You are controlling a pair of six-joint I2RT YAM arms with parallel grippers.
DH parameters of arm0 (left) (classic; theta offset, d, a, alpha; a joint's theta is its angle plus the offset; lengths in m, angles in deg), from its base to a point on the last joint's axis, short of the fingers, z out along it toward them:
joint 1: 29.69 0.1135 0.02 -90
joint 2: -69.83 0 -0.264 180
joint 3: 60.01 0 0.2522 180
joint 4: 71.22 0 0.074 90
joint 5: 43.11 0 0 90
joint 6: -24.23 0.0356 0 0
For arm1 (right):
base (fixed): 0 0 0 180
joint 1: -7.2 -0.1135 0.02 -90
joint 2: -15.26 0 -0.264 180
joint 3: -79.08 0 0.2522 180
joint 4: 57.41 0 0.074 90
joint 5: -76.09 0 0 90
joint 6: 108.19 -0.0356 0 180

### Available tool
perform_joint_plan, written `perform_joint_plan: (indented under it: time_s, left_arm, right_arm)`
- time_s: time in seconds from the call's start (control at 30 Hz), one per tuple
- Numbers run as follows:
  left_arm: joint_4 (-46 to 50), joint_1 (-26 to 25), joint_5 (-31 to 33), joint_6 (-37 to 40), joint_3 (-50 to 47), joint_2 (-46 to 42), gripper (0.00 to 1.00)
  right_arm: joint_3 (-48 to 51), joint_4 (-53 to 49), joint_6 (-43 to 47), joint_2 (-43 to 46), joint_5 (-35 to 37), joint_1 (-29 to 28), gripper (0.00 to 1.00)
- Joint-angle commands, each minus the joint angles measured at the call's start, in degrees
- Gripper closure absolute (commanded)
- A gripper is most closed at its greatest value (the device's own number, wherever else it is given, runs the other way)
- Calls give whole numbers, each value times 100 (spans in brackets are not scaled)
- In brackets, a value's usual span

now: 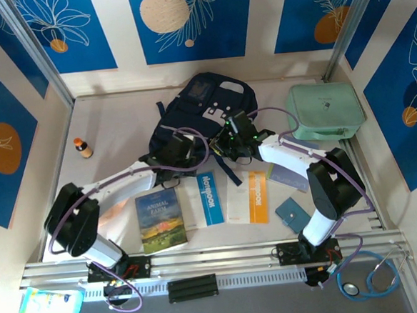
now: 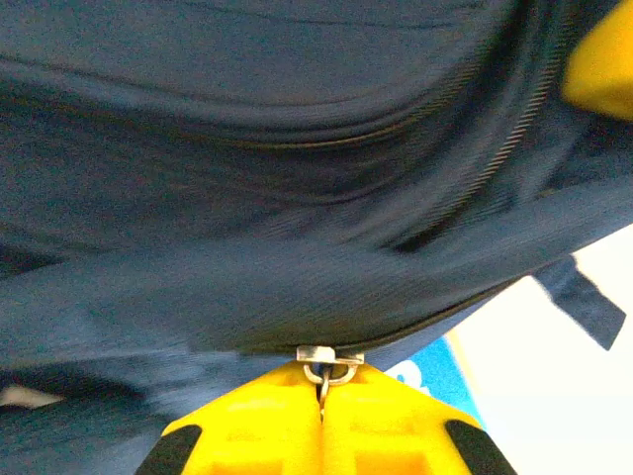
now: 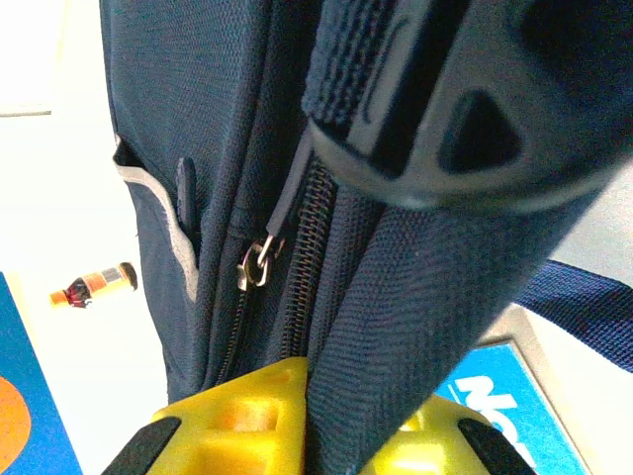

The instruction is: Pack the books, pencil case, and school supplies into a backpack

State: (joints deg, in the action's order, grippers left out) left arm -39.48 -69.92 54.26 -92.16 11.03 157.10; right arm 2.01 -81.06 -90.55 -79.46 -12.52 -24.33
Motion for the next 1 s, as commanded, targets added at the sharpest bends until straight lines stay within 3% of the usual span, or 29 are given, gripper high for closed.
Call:
perform_joint_plan:
  time_s: [0.0,0.23,0.37,0.53,0.83,0.97]
  left_arm:
    - [700,293,102,314,-226,-312,100]
    - [1154,1140,-200,529,-482,-430,100]
    - [1133,1176,-252,785,-509,-740,100]
    - [998,1114,-1050,847,-414,-741,100]
    - [403,448,-1658,338,176,80,100]
    - [475,177,-1938,140,824,555,100]
  right_arm:
    - [-59,240,205,136,124,102,87]
    - [-125,262,512,-14,77,255,87]
    - [-381,-15,817,-182,-319,433,87]
    - [-481,-189,1106,-284,-687,640,87]
    - [-362,-443,1378,-437,-728,1106,61]
    - [-118,-695,1199,18,-631,1291,50]
